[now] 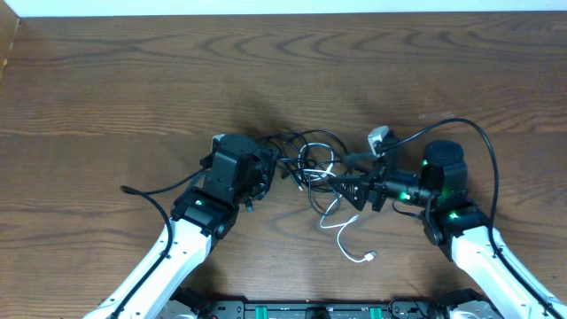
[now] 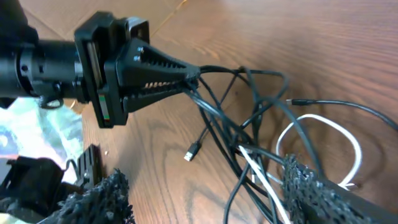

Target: Untangle cables

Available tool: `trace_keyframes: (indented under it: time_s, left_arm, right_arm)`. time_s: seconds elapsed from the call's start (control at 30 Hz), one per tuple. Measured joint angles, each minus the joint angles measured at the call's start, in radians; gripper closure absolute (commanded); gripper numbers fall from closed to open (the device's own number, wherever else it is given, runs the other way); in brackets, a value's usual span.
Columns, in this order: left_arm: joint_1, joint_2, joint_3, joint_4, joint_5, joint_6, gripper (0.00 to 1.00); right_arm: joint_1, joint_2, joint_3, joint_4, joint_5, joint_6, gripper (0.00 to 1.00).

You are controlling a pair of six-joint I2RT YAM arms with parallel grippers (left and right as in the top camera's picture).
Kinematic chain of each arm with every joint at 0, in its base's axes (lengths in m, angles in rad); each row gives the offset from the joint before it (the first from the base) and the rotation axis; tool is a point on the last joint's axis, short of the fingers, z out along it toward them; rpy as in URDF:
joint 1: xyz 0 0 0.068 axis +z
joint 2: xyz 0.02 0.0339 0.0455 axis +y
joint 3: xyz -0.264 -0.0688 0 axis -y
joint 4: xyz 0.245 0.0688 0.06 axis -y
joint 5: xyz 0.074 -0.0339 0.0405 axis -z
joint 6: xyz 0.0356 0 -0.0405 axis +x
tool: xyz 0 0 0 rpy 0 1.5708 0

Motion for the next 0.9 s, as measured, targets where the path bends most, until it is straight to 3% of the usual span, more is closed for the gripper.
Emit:
trace_keyframes:
  time_s: [0.27,0.47,0.9]
  left_arm:
    - [0.0,0.0,0.0,0.006,0.016,-0.051,0.92]
    - [0.0,0.0,0.0,0.113,0.051,-0.082,0.92]
    - [0.0,0.0,0.0,0.129,0.15,-0.103,0.92]
  right_arm:
    - [0.007,0.048,0.0,0.01,0.002,-0.006,0.25]
    - [0.007,0.077,0.0,0.012,0.027,-0.006,0.27]
    - [0.007,0.108,0.0,0.039,0.072,-0.009,0.41]
